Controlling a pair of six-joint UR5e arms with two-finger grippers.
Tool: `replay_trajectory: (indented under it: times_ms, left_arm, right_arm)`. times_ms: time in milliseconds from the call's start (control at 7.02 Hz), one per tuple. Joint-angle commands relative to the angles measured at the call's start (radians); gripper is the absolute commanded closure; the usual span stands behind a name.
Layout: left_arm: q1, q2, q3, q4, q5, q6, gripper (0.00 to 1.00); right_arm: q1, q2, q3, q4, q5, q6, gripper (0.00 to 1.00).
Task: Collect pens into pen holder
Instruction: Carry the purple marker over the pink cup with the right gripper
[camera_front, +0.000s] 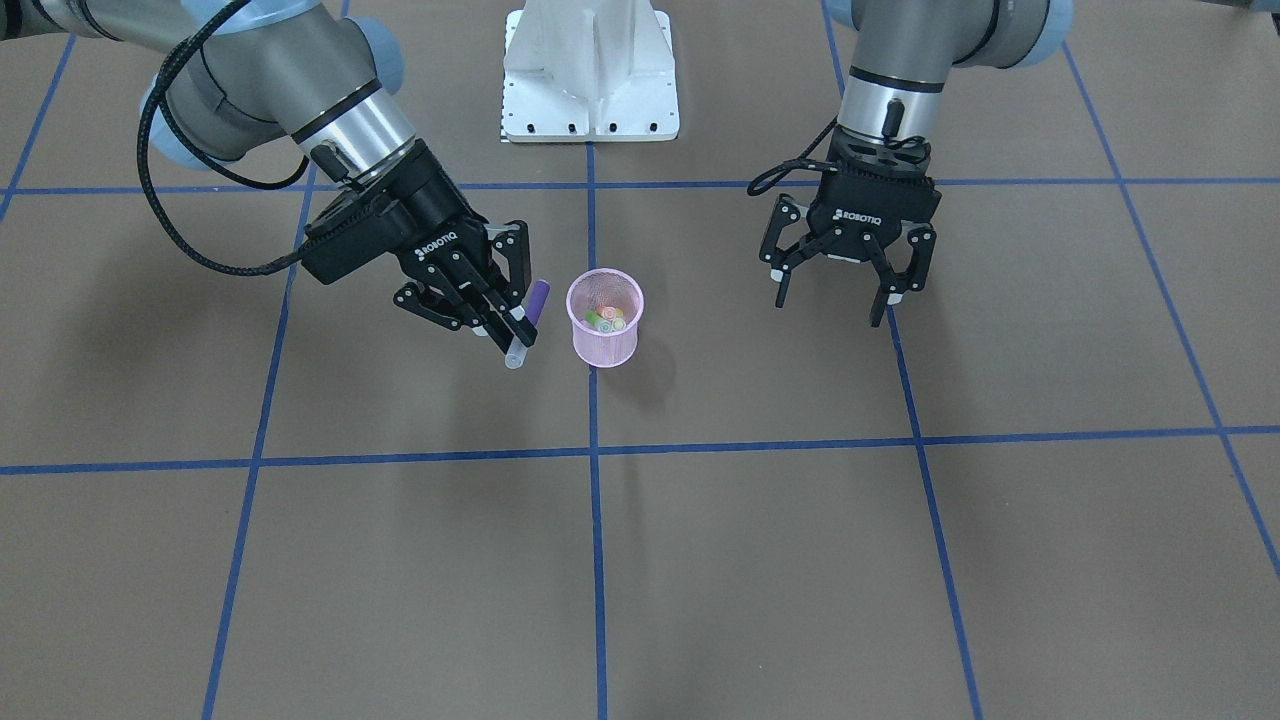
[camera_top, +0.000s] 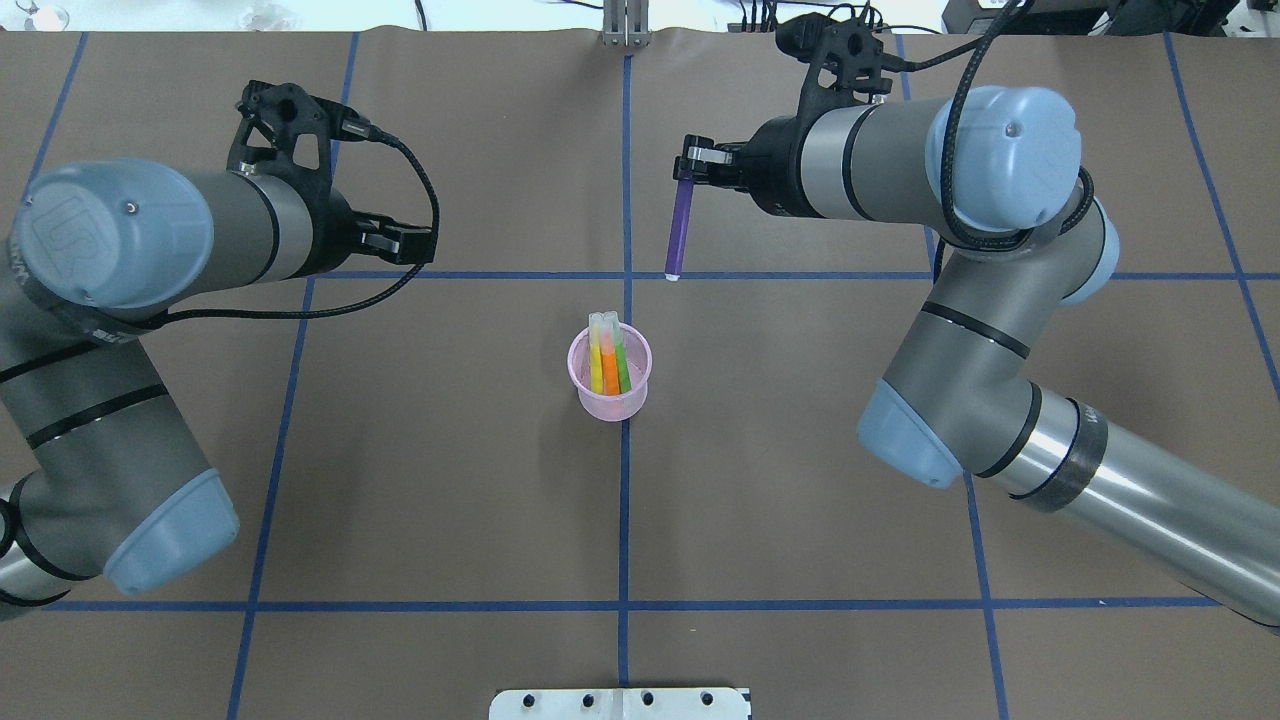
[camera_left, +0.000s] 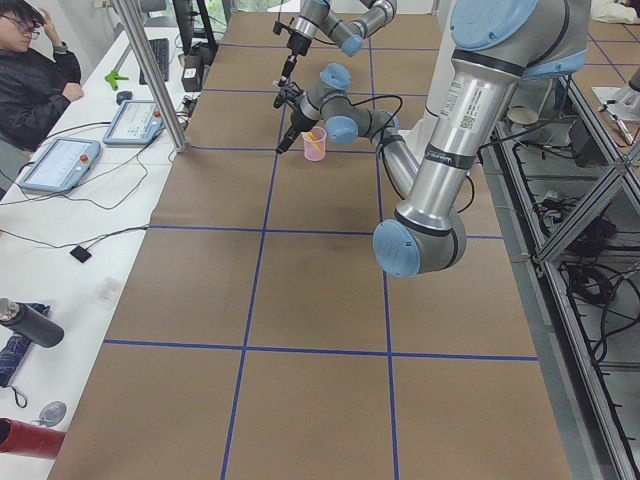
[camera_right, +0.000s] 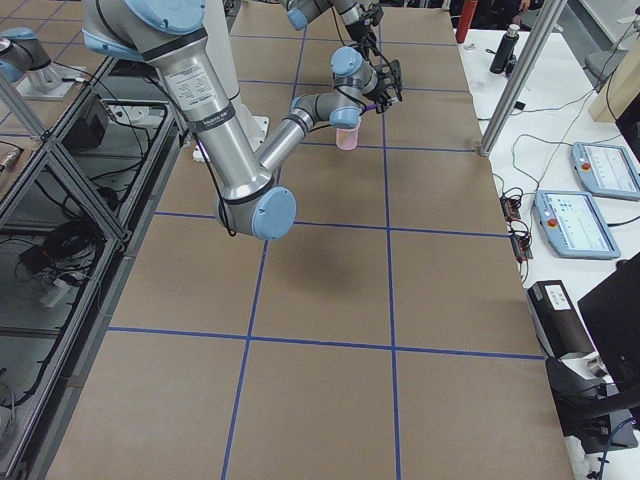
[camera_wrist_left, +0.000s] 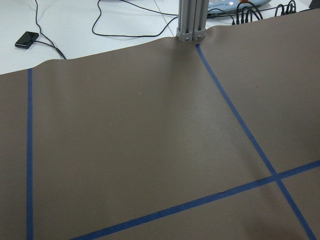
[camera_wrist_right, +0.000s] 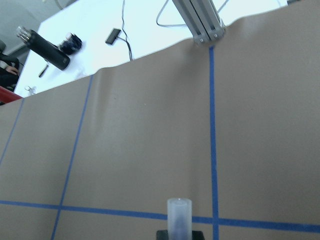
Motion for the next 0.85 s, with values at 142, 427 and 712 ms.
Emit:
replay_trajectory:
  times_ms: [142,427,712]
  left_arm:
    - [-0.054,0.027,0.005,0.001,-0.063,0.031,0.01]
    - [-0.070,0.041,0.012,-0.003,-0.063,0.032,0.01]
    - [-0.074,0.042,0.012,-0.002,-0.065,0.032,0.01]
  right_arm:
    - [-0.128,0.007,-0.002,0.060,-0.237,-0.212,1.00]
    - [-0.162,0.022,-0.008,0.057,-0.295,-0.263,1.00]
    - [-0.196,0.018,-0.043,0.058,-0.304,-0.315,1.00]
